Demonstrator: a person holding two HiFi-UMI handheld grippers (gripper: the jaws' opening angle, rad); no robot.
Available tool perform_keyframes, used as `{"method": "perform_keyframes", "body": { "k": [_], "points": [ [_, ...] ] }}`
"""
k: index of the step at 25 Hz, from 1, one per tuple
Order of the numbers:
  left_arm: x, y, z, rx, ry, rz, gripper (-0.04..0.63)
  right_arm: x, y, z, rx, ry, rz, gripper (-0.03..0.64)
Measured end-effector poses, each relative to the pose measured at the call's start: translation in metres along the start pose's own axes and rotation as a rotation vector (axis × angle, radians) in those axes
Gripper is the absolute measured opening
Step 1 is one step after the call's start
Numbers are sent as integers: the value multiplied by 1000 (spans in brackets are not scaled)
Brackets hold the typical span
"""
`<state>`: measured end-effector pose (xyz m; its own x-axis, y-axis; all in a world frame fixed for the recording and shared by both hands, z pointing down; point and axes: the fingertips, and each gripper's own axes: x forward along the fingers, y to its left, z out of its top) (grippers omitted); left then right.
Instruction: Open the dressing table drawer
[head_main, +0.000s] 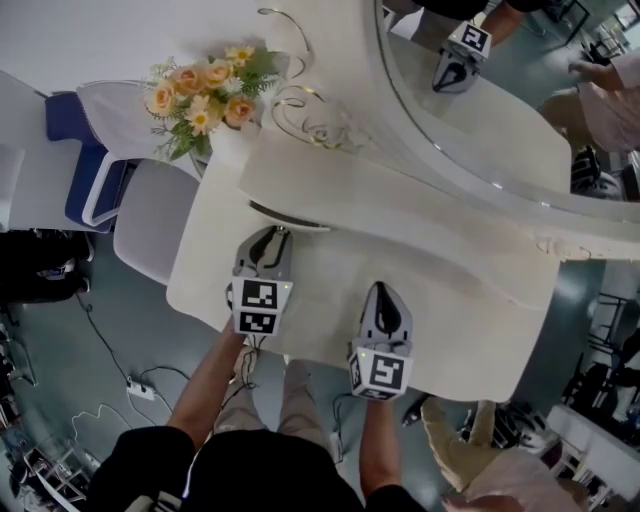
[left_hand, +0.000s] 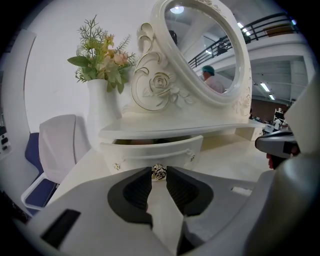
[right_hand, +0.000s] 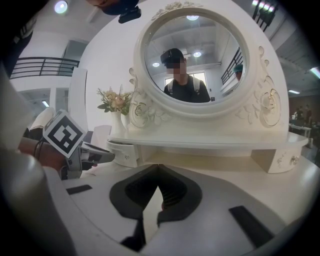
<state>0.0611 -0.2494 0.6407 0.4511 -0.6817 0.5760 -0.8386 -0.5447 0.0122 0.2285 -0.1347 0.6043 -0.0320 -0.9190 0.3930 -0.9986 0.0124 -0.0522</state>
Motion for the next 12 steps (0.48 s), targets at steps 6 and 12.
{"method": "perform_keyframes", "body": {
  "k": [6,12],
  "points": [
    [-7,-2,-4,1,1,-2,91,-6,2,-2,5,1,0,-1],
    [-12,-4,-8,3,5,-4,91,-10,5,-3,5,-5,1,0]
  ]
}}
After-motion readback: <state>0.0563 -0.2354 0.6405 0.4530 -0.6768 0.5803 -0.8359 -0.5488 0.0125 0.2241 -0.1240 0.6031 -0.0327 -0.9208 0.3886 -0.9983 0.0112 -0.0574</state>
